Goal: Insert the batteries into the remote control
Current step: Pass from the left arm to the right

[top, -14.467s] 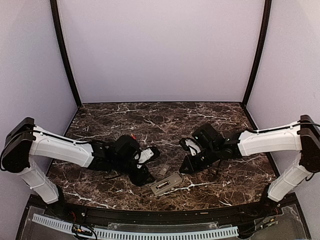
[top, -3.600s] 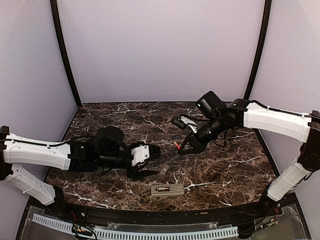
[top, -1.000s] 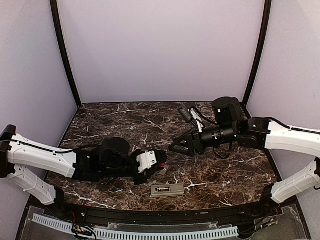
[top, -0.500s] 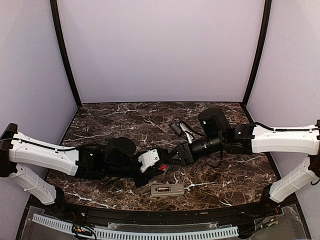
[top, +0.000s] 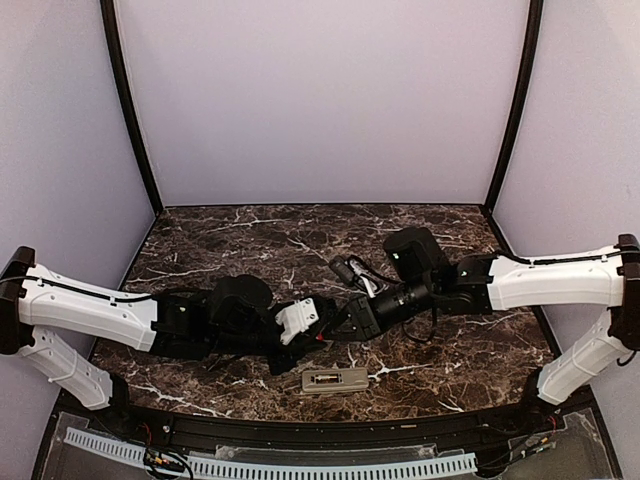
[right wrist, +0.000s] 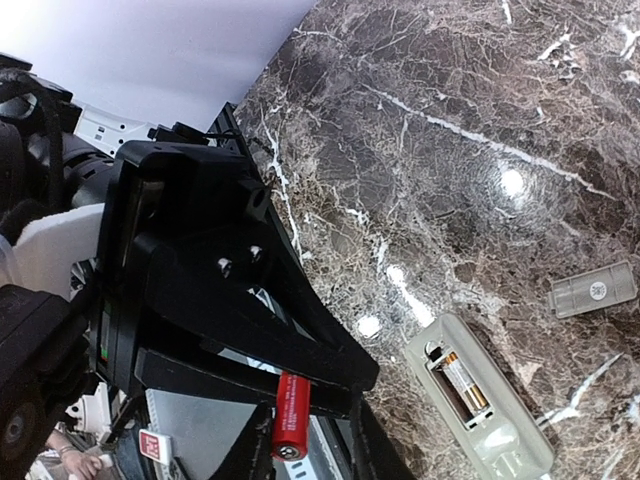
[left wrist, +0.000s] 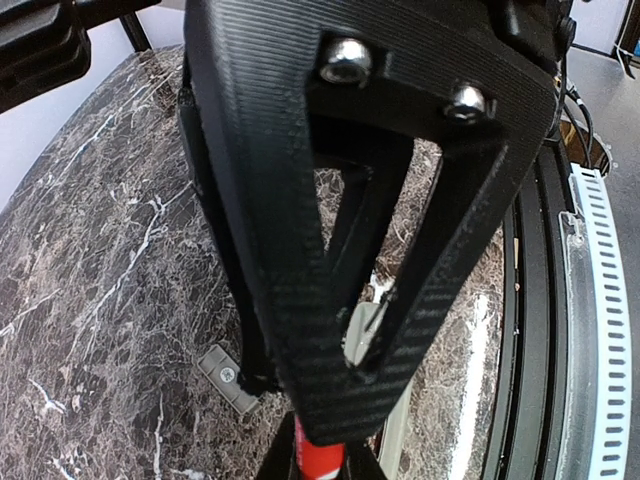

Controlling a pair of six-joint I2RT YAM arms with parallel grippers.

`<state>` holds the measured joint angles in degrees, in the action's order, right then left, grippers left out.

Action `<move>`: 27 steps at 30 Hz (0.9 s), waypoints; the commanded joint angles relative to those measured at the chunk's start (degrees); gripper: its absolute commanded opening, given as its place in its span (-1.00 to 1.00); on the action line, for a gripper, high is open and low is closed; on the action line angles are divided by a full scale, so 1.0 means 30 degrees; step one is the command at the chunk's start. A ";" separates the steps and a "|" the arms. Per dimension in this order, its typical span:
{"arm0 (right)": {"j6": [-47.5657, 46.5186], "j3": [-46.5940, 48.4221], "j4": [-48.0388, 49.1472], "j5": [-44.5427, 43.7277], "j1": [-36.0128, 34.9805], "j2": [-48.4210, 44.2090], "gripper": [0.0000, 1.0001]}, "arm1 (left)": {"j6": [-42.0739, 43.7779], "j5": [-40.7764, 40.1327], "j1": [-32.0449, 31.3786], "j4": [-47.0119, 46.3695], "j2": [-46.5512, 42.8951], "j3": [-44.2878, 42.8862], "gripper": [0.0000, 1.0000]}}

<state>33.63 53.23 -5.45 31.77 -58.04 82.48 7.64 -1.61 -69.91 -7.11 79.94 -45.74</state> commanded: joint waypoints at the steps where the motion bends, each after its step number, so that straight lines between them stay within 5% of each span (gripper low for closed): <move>1: 0.0023 -0.0144 0.0762 0.0689 -0.0139 0.0025 -0.64 | -0.0065 -0.0047 0.0071 0.0013 -0.0173 -0.0384 -1.00; 15: 0.0044 0.0118 0.0521 0.0866 -0.0149 0.0322 -1.00 | 0.0237 0.0294 0.0071 0.0352 -0.0011 -0.0486 -1.00; 16: 0.0111 0.0140 0.0235 0.0697 -0.0148 0.0345 -1.00 | 0.0200 0.0283 0.0071 0.0439 0.0016 -0.0509 -0.91; 19: 0.0256 0.0091 -0.0786 0.0117 -0.0159 0.0368 -1.00 | -0.0189 0.0825 0.0187 0.1188 -0.0058 -0.0454 0.25; 21: 0.0484 -0.0146 -0.1172 -0.0204 -0.0134 0.0324 -1.00 | -0.0373 0.1615 0.0254 0.1828 -0.0278 -0.0238 0.61; 27: 0.2687 -0.1872 -0.0308 -0.0427 -0.0197 0.1222 -1.00 | 0.0236 0.1897 0.0298 0.4063 -0.0133 0.1379 0.69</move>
<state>36.42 51.64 -7.57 31.31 -58.13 83.22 7.31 2.87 -69.25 -1.91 79.88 -45.30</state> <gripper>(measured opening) 0.066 0.856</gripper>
